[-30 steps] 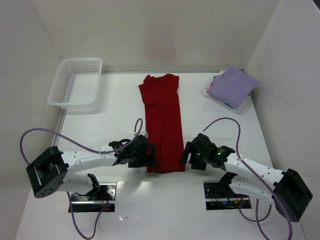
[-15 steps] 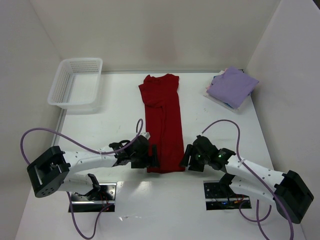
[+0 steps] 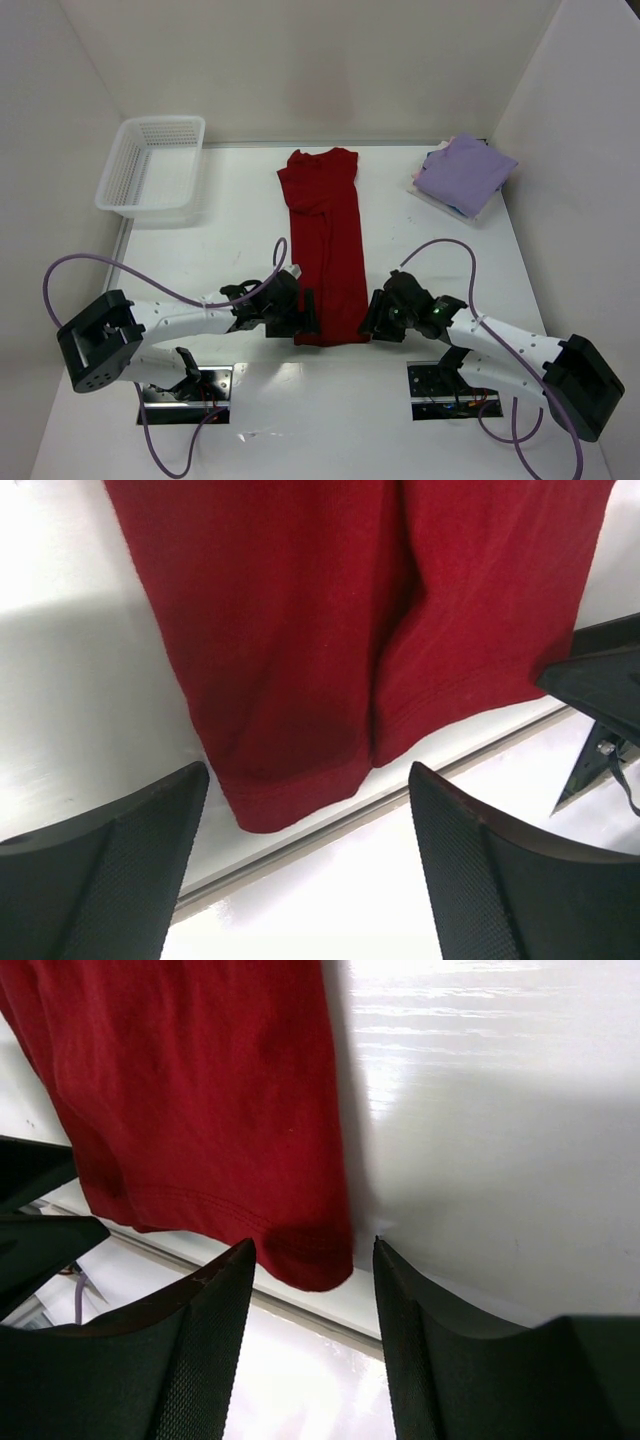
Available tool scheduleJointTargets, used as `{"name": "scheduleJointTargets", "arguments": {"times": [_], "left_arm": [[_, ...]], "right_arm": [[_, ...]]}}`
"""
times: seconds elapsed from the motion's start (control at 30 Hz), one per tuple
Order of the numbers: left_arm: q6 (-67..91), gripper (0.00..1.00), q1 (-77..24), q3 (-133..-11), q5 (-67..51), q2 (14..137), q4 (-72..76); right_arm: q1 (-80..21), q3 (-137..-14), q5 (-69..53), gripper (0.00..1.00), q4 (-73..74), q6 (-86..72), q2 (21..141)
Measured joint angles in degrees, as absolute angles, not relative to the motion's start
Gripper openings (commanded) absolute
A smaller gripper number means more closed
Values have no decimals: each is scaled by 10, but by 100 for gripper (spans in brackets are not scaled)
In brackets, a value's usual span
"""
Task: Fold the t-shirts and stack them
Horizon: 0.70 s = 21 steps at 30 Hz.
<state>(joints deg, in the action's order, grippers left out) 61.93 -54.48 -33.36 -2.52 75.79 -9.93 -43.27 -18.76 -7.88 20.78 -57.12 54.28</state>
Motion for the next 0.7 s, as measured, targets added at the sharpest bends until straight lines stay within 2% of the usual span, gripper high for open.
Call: {"name": "scheduleJointTargets", "arguments": {"times": [0.2,0.53,0.63,0.7], "left_arm": [[627,78,-545,-333,-33,767,-94],[636,51,-545,-333,-55,798,-64],[638,50,-545,-332,-57,800,-64],[640,57,-545,-330,-58,800,-62]], "right_arm": [[-433,-193,-85,45,185,-567,574],[-433,-193,-79,17,187,-560,580],[-433,-193,-79,14,187,-561,582],[-433,-193,-79,14,186,-561,587]]}}
